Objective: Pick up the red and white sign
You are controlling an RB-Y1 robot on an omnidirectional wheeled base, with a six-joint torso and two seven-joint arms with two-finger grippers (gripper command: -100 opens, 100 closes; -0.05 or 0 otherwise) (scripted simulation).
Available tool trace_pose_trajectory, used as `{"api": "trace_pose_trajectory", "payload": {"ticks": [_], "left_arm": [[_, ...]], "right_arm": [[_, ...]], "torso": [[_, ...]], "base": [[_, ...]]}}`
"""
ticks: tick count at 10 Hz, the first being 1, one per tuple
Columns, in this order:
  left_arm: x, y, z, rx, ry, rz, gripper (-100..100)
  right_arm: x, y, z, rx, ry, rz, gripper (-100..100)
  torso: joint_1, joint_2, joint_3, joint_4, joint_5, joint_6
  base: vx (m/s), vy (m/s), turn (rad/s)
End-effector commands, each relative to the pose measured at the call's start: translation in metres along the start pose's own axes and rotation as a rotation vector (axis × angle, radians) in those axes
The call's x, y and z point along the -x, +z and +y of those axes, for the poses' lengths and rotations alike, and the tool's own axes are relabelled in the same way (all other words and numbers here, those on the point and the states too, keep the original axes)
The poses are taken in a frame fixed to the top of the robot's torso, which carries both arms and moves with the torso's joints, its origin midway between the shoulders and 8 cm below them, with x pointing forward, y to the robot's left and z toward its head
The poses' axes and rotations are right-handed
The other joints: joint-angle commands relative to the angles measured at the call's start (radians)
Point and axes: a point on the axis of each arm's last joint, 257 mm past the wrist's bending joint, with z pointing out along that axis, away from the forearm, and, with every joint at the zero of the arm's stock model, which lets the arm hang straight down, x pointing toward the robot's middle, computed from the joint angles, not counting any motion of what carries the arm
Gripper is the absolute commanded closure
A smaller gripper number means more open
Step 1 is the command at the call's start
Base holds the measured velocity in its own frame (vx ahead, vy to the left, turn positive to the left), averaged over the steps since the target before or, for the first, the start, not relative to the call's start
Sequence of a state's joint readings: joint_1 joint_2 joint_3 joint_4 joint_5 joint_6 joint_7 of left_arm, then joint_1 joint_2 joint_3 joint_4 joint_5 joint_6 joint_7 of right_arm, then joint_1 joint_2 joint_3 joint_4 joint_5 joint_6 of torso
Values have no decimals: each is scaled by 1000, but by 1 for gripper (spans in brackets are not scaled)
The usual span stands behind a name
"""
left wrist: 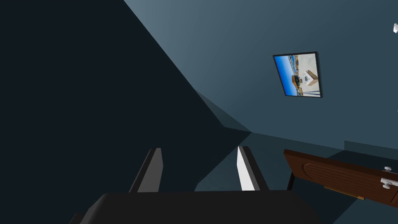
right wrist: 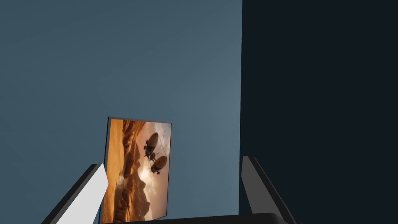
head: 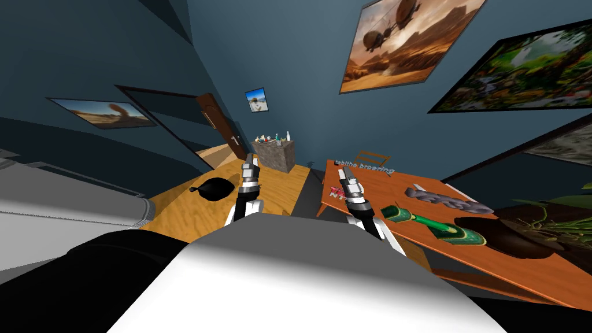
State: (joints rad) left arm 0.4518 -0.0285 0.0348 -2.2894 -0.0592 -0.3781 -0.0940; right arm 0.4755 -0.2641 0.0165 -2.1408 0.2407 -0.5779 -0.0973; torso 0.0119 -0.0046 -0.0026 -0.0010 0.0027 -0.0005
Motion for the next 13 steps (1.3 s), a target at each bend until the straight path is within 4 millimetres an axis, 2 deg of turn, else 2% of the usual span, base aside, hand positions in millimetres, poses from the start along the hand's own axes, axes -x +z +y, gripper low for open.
{"api": "trace_pose_trajectory", "payload": {"ticks": [1,2,5,7,10,11,12,13], "left_arm": [[0,0,0,0,0,0,0],[0,0,0,0,0,0,0],[0,0,0,0,0,0,0],[0,0,0,0,0,0,0],[0,0,0,0,0,0,0],[0,0,0,0,0,0,0],[0,0,0,0,0,0,0],[0,0,0,0,0,0,0]], "right_arm": [[-6,-1,-6,-6,-26,42,-100],[-15,-2,-15,-13,-62,93,-100],[-24,-4,-24,-20,-109,159,-100],[-38,-8,-43,-33,-190,259,-100],[-45,-14,-54,-38,-251,340,-100],[-50,-18,-65,-44,-295,391,-100],[-50,-19,-65,-44,-300,399,-100],[-54,-24,-77,-52,-345,452,-100]], "torso": [[0,0,0,0,0,0],[-2,2,1,0,0,1],[-3,1,1,0,-1,0],[-1,1,1,0,0,0],[0,1,1,0,0,0],[-2,2,1,0,0,1],[-3,2,1,0,0,0],[-4,2,1,0,-1,1]], "base": [[44,146,38],[46,151,70],[50,124,65],[68,186,129],[61,162,60],[63,122,124],[53,107,47],[62,136,115]]}}
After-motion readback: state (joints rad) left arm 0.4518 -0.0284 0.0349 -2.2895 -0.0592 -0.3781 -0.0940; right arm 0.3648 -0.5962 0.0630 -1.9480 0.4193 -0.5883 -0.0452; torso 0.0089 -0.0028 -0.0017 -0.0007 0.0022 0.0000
